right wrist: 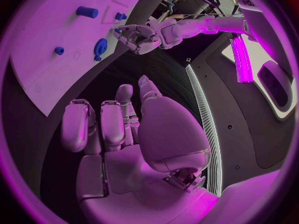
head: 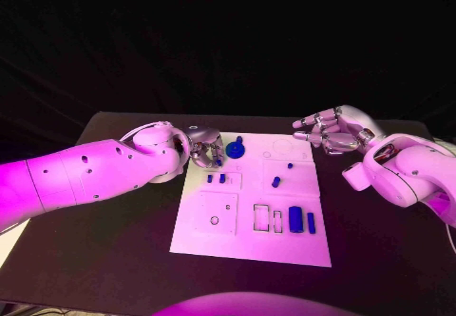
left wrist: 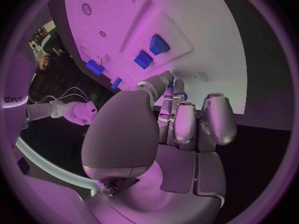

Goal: Assemble the parts on the task board

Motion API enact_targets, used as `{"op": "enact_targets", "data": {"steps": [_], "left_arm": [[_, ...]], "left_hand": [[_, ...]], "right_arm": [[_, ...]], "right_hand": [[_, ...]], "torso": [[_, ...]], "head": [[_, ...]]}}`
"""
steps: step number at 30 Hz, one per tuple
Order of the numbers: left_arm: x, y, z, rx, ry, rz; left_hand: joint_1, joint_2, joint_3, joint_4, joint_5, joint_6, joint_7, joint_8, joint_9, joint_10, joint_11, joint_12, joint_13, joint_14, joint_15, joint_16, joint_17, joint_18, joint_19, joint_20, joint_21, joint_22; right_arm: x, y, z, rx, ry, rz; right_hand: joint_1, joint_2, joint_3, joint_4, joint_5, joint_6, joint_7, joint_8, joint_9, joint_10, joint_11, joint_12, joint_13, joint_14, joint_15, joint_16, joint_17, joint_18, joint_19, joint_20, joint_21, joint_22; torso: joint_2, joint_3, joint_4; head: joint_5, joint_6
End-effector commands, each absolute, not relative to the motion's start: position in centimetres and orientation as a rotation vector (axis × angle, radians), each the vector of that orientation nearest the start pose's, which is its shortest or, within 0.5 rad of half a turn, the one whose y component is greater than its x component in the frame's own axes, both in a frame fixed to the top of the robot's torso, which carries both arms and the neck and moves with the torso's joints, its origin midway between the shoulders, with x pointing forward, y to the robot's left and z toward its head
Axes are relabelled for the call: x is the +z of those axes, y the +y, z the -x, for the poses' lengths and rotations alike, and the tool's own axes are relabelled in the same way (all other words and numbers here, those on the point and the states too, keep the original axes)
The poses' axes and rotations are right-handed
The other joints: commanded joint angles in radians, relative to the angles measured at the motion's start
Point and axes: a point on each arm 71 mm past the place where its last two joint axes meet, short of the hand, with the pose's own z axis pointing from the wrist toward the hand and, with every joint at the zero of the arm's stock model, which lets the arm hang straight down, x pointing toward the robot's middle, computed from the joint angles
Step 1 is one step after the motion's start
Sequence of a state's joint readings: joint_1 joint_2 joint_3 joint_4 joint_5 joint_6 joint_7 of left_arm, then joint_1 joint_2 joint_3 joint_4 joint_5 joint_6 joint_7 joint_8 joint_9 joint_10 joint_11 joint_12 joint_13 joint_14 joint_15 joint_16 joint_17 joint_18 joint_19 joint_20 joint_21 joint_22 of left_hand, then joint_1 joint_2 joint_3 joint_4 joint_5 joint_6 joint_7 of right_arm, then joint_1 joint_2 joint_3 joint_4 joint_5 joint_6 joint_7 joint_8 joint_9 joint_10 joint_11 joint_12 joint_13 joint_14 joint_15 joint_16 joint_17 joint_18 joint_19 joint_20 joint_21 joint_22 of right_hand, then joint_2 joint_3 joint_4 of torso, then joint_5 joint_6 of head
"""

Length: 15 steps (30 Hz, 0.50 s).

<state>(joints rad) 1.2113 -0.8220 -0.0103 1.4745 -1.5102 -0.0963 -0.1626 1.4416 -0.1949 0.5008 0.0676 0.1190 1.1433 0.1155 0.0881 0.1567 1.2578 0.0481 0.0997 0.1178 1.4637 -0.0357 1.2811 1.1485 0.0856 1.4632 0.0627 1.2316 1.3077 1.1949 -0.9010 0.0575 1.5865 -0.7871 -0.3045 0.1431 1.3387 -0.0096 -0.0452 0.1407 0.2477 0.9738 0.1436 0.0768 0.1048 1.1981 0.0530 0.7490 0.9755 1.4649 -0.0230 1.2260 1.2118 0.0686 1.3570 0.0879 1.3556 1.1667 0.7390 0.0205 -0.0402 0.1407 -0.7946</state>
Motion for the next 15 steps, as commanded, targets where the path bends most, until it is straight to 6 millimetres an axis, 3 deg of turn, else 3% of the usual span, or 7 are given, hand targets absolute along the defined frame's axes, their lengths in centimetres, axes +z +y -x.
{"op": "enact_targets", "data": {"steps": [1, 15], "left_arm": [[-18.8, 20.14, -49.69, -0.518, 1.851, -0.256], [-18.86, 19.86, -49.5, -0.533, 1.855, -0.26]], "left_hand": [[-0.008, 0.0, -0.001, 0.0, 0.002, 0.008, -0.002, -0.001, 0.001, 0.006, 0.002, -0.007, 0.001, 0.034, 0.003, -0.002, -0.001, -0.013, 0.015, 0.006, 0.002, 0.0], [-0.01, 0.001, -0.001, 0.0, 0.002, 0.011, -0.003, 0.0, 0.001, 0.009, 0.001, -0.007, 0.002, 0.034, 0.003, -0.001, -0.001, -0.013, 0.014, 0.006, 0.0, -0.002]], "right_arm": [[-14.27, -20.72, -48.26, 1.195, 1.612, -0.358], [-14.28, -20.74, -48.27, 1.195, 1.613, -0.358]], "right_hand": [[0.005, 0.008, -0.007, 0.001, 0.003, 0.002, -0.001, 0.006, 0.002, 0.007, 0.001, 0.007, 0.001, 0.031, 0.0, -0.002, 0.001, 0.016, -0.002, -0.003, -0.006, 0.002], [0.004, 0.008, -0.008, 0.001, 0.003, 0.002, -0.001, 0.006, 0.002, 0.007, 0.001, 0.008, 0.002, 0.032, 0.0, -0.002, 0.002, 0.015, -0.001, -0.003, -0.006, 0.002]], "torso": [[0.0, 0.0, 0.0003], [0.0, -0.0001, 0.0007]], "head": [[0.0, -0.001], [0.001, -0.003]]}}
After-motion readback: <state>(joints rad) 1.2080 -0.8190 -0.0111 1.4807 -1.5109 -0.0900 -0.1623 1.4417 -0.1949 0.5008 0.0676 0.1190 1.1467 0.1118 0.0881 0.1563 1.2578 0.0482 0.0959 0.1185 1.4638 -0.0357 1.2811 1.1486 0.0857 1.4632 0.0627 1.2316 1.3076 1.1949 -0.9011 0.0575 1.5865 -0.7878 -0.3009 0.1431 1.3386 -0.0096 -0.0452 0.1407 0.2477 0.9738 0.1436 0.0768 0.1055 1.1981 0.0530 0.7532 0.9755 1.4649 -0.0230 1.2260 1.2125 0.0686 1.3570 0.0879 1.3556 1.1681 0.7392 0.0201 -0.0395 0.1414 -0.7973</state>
